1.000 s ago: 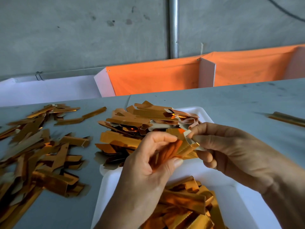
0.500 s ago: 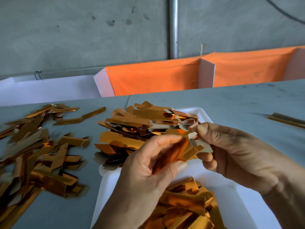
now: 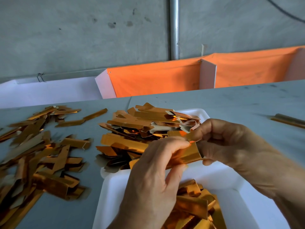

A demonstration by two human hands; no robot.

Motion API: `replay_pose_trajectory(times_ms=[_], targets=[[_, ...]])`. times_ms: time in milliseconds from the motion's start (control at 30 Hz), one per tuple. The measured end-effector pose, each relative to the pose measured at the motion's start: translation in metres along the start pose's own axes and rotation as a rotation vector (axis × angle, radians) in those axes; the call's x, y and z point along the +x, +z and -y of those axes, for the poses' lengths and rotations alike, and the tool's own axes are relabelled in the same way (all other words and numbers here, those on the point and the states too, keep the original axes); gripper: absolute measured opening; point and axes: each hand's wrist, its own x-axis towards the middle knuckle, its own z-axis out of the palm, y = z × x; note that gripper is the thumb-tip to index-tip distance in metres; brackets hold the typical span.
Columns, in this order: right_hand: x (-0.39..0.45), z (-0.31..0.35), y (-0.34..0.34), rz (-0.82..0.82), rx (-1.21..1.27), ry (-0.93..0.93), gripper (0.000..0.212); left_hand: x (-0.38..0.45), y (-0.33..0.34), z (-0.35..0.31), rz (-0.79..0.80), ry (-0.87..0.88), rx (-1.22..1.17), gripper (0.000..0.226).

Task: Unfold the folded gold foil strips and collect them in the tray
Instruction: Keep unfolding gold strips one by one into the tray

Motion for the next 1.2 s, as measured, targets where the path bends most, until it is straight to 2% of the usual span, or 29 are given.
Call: replay_pose_trajectory(times_ms=[33,133,300,433,533,667,867,1000,1100,1200], targets=[[0.0,0.0,0.002,-0.029,-0.028,-0.016,0.007,0.0,0.0,0.0,-0.004,0.008,0.014,0.041],[0.001,-0.002,0.006,-0.088,-0.081,-0.058,0.02,0.0,0.0,-0.001,-0.005,0.003,0.028,0.038],[0.0,0.0,0.007,-0.057,-0.057,-0.03,0.019,-0.003,-0.001,0.0,0.027,-0.17,-0.046,0.045],[0.001,0.0,0.008,-0.038,-0.086,-0.016,0.015,-0.001,-0.002,0.002,0.048,-0.071,0.088,0.031],[-0.001,0.003,0.006,0.002,-0.008,0.007,0.008,0.0,-0.001,0.002,0.035,-0.04,0.129,0.031],[-0.002,0.003,0.001,0.05,0.156,0.068,0.023,0.0,-0.003,0.004,0.018,0.02,0.091,0.031],[-0.001,0.001,0.002,0.023,0.286,0.127,0.023,-0.002,-0.001,0.003,0.139,-0.078,0.055,0.046],[-0.003,0.003,-0.001,0.087,0.384,0.143,0.027,-0.002,0.0,0.002,0.131,-0.101,0.047,0.052],[-0.003,0.002,-0.004,0.068,0.246,0.133,0.029,-0.002,0.0,0.001,0.16,-0.093,0.009,0.053],[0.0,0.0,-0.003,0.011,0.175,0.09,0.017,-0.003,0.0,0.0,0.178,-0.106,-0.029,0.052]])
